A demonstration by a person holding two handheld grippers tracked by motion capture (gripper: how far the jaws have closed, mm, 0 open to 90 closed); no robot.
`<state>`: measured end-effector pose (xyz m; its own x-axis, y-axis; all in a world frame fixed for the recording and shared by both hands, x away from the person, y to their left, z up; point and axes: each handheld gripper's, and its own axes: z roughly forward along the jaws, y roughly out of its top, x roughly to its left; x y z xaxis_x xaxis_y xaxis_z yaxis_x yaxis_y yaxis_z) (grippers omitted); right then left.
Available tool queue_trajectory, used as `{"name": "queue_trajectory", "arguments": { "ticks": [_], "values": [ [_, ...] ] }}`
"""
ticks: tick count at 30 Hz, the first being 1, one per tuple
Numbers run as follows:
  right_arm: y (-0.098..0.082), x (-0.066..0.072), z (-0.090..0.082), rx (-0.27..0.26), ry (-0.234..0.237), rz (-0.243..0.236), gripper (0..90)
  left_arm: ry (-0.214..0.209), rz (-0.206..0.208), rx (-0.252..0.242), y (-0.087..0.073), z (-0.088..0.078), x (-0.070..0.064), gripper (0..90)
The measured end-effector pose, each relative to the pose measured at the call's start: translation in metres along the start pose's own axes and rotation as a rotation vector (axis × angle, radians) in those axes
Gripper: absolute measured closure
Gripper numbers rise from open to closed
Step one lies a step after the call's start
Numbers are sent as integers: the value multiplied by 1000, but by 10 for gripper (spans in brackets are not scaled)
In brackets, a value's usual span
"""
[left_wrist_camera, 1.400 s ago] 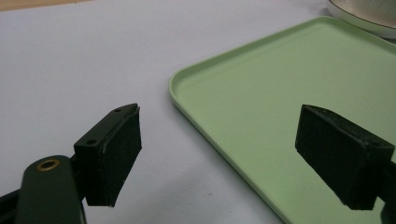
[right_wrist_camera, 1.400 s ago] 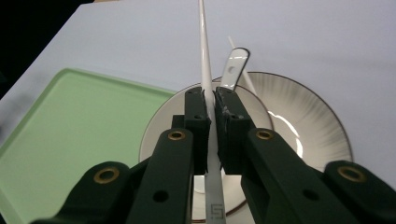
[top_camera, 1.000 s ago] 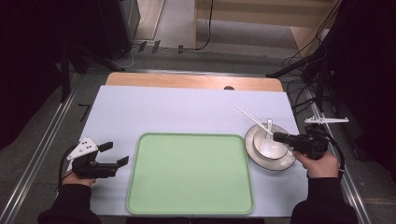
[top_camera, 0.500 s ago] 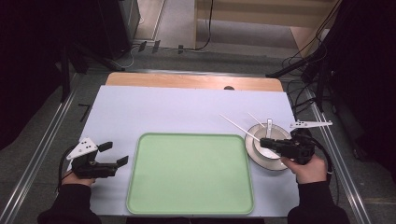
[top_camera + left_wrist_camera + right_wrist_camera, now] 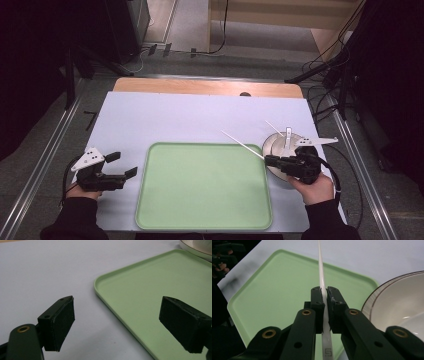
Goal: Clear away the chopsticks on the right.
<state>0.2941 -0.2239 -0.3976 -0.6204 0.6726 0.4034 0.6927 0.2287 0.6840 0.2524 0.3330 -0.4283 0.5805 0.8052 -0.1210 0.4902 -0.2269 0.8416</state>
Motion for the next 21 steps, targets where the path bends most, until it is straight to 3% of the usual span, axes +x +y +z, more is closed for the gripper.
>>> {"name": "queue_trajectory", "arguments": {
  "ticks": [4,21],
  "values": [
    [-3,5,11,19,26,-8,851,0,0,2,0,0,0,129],
    [-12,18,51,98,56,-50,851,1,4,2,0,0,-1,129]
  ]
}}
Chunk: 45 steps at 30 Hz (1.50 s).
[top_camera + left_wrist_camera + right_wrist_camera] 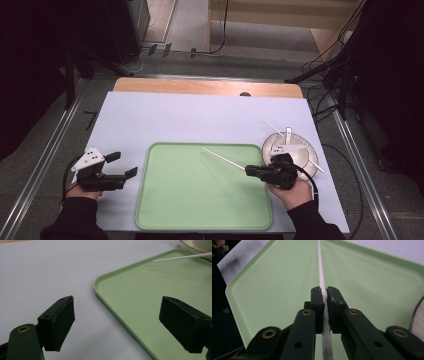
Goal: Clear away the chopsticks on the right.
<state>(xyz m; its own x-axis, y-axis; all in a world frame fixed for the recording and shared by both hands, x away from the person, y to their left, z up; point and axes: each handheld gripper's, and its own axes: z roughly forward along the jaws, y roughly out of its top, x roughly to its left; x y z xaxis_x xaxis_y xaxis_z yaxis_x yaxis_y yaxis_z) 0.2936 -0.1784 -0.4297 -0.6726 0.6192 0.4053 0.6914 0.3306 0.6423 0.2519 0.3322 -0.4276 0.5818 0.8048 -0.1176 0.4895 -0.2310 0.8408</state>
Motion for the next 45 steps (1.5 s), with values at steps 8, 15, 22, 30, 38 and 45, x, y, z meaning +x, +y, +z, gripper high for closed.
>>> {"name": "queue_trajectory", "arguments": {
  "ticks": [8,15,22,30,38,45],
  "values": [
    [-3,0,18,35,-13,-33,850,-1,1,0,0,0,0,129],
    [-9,-4,29,54,-29,-60,846,-5,5,-2,0,0,0,129],
    [-10,-6,43,84,-49,-84,842,-5,6,0,0,0,0,129],
    [-12,-1,52,102,-58,-125,798,-8,5,-2,0,0,0,129],
    [-8,1,47,64,-53,-126,591,-7,2,-4,0,-1,0,129],
    [0,6,30,10,-33,-109,394,-8,5,-3,0,0,0,130]
  ]
}}
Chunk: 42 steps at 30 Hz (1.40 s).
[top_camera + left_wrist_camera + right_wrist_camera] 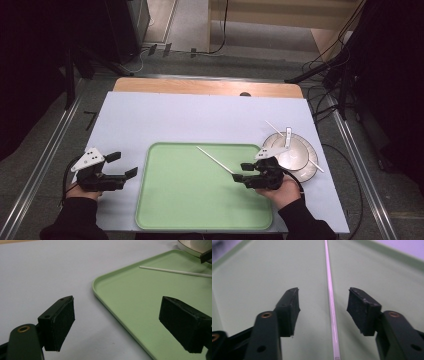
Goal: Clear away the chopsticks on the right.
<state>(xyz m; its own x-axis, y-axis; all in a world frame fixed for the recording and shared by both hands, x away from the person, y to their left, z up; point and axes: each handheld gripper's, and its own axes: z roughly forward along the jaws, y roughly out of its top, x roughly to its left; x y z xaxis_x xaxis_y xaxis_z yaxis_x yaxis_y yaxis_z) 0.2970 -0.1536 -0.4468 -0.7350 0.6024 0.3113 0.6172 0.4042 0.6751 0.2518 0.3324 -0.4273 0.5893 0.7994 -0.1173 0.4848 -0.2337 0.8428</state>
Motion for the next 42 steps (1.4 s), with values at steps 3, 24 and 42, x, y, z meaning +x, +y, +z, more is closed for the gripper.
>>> {"name": "queue_trajectory", "arguments": {
  "ticks": [3,24,42],
  "values": [
    [2,0,-9,-20,0,-4,358,0,0,0,0,0,0,130],
    [3,-26,-65,-148,-92,46,267,-1,-5,-3,0,0,0,130],
    [-13,-59,-106,-207,-172,123,264,5,-27,31,0,1,2,33]
  ]
}}
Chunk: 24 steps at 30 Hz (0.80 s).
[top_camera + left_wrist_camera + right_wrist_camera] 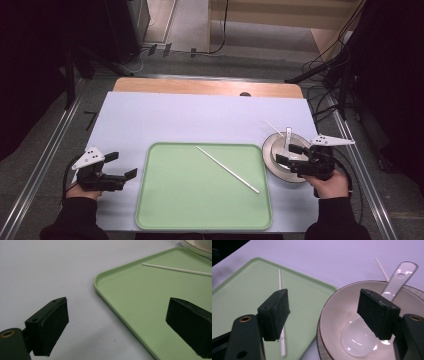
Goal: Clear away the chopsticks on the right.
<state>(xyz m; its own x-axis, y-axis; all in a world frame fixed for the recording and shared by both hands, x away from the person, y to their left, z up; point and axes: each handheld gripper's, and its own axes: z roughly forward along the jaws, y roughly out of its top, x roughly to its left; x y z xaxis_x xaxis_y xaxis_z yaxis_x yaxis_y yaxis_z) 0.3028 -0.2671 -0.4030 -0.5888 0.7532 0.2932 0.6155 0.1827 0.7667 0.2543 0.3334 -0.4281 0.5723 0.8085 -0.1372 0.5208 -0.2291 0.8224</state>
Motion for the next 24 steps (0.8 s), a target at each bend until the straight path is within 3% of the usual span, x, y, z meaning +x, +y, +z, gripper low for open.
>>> {"name": "queue_trajectory", "arguments": {
  "ticks": [3,8,24],
  "values": [
    [-1,-5,-5,-10,-10,8,264,-3,-1,-3,0,0,0,28],
    [-3,-13,-12,-19,-21,29,263,6,-43,7,0,0,3,0],
    [-7,-40,-30,-41,-78,95,248,-5,-13,8,1,1,0,0]
  ]
}}
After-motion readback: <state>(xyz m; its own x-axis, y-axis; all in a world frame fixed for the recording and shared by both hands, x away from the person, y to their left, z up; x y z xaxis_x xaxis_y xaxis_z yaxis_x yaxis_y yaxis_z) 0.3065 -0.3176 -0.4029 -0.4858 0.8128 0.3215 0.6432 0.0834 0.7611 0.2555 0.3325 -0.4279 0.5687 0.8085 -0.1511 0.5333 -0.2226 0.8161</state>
